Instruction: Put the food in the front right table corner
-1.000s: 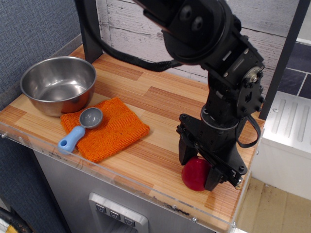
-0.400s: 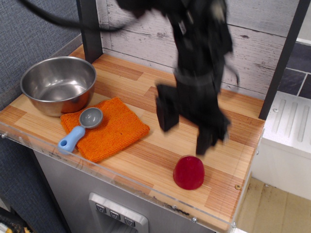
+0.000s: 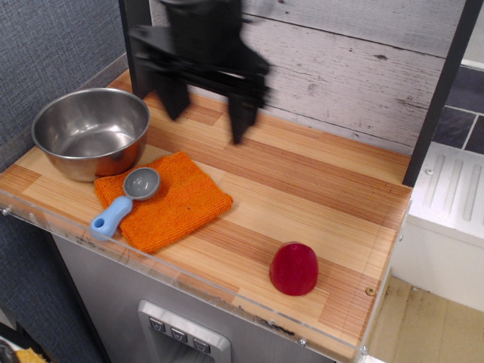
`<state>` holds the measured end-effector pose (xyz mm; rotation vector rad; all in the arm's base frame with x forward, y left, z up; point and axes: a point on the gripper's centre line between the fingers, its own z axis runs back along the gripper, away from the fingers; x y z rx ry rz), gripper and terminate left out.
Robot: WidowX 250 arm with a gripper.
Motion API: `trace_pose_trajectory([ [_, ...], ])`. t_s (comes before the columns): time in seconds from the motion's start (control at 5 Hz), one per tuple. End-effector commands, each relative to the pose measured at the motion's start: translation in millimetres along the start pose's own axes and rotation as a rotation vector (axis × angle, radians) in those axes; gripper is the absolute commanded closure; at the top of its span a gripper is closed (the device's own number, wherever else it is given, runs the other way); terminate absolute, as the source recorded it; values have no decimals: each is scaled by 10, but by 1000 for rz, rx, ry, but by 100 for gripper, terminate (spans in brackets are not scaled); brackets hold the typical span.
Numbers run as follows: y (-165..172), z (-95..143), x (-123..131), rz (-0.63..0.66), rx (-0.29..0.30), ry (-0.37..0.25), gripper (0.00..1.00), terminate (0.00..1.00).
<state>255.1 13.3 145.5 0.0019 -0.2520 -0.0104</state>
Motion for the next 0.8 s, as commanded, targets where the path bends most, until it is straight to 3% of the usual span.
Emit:
trace_pose_trajectory([
  [0.0, 318, 5, -162, 14, -21, 18, 0, 0],
  [0.4, 324, 10, -146, 5, -23, 19, 0, 0],
  [0.6, 324, 10, -146, 5, -23, 19, 0, 100],
])
